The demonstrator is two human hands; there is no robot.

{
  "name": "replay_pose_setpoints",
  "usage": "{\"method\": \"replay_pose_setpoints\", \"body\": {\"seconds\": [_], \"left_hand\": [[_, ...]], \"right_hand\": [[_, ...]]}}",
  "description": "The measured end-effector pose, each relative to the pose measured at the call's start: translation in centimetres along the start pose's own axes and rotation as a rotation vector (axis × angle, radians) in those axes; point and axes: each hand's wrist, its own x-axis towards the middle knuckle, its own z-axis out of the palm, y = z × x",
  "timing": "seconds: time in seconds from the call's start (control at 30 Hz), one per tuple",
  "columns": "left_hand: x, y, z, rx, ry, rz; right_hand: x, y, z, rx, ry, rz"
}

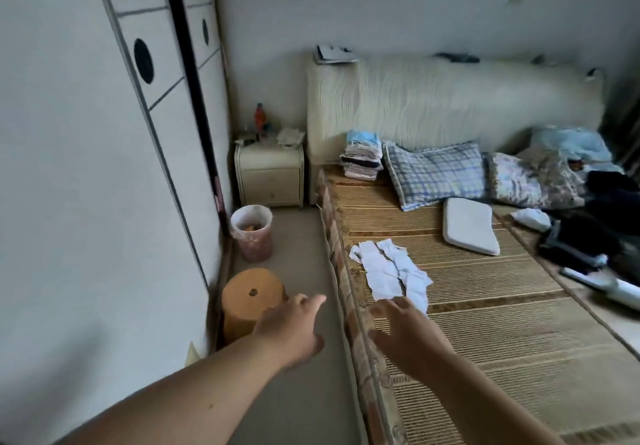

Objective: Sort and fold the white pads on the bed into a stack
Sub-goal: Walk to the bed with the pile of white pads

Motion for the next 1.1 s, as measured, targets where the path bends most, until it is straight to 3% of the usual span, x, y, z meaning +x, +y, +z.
{"method": "replay_pose_setpoints", "body": {"seconds": [0.33,0.7,1.1], "left_hand": [[23.4,-0.3,-5.1,0.109,-0.045,0.183],[45.5,8.6,-8.9,0.166,-0.176,0.432],[66.8,18.1,-7.4,0.313,-0.278,0.949]], "right_hand": [[19.1,7.7,-2.4,0.038,0.045,0.112],[32.7,18.6,-9.5,0.002,0.028,0.253],[41.6,27.2,-9.4,0.131,0.256,0.770]]}}
